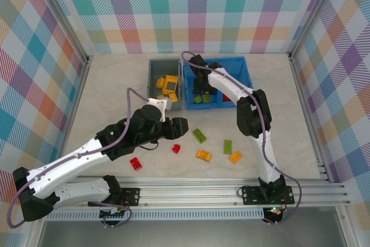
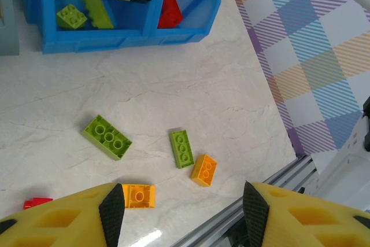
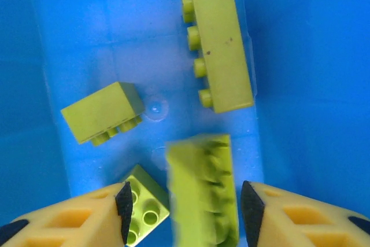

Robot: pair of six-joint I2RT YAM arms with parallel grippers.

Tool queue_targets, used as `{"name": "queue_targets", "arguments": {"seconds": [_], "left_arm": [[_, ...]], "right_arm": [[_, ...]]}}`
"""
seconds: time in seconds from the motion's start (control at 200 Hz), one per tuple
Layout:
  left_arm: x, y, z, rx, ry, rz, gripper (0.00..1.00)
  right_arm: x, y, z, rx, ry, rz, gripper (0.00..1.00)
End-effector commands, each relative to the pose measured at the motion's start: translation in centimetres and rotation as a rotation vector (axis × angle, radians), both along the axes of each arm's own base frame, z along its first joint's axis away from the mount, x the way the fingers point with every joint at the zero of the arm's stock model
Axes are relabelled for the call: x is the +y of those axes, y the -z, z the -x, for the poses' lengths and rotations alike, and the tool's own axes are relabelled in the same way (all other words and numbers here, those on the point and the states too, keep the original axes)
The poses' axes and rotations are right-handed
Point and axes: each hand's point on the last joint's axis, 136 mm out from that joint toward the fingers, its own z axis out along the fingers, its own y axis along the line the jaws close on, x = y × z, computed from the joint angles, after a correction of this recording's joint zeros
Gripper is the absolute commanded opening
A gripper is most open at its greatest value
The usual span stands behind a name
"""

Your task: Sort the legos into containers by color

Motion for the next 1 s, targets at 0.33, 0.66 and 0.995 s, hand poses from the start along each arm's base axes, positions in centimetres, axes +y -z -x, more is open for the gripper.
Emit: {"name": "queue_targets", "arguments": {"seconds": [0.33, 0.66, 0.995], "left_arm": [[0.0, 3.2, 0.8, 0.064, 0.022, -0.088, 0.59], [-6.1, 10.6, 6.1, -0.022, 0.455, -0.491, 0.65], [-8.1, 14.8, 8.5, -0.341, 1.081, -0.737, 0.70]], "right_arm": [[2.0, -13.8, 3.1, -0.213, -0.047, -0.124, 0.52], [-3.9, -18.3, 17.6, -0.183, -0.187, -0.314, 0.67], [-8.1, -18.4, 31.4, -0.094, -0.239, -0.609, 0.85]]}}
